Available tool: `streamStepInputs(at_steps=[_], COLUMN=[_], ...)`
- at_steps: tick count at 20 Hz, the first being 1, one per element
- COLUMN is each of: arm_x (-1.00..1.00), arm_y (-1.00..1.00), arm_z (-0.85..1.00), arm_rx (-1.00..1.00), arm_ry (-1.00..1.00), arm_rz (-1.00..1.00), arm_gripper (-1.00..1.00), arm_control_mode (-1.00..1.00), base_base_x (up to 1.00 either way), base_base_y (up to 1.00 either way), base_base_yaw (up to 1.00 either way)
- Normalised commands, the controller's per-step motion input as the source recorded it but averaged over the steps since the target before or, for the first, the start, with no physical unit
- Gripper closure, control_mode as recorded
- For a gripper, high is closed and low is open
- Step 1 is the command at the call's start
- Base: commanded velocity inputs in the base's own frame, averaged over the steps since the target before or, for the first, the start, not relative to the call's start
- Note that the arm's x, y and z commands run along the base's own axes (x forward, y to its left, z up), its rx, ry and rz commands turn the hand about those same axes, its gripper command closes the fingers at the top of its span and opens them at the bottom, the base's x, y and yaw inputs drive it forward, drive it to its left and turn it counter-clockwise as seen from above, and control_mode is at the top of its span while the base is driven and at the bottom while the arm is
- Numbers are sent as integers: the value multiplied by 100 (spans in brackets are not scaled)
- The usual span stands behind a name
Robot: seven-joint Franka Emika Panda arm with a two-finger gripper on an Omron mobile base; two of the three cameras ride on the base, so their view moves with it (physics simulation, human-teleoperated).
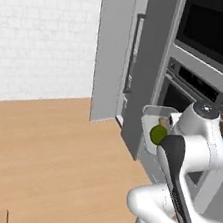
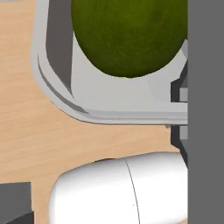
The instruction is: Take the meat container that has the chicken drumstick and place it on the second highest rack of the freezer. Then take the vegetable container that has the lime and sweet potato and place it on the highest rack of the freezer.
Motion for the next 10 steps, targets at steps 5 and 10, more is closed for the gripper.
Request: streamStepInputs(at_steps=[5,10], arm_x=[0,0], arm_y=[0,0], arm_z=[0,0], arm_rx=[0,0], arm_ry=[0,0], arm_rz=[0,0], arm_gripper=[100,100], arm_control_mode=[100,100], base_base_x=[100,100], base_base_y=[12,0], base_base_yaw=[4,-11])
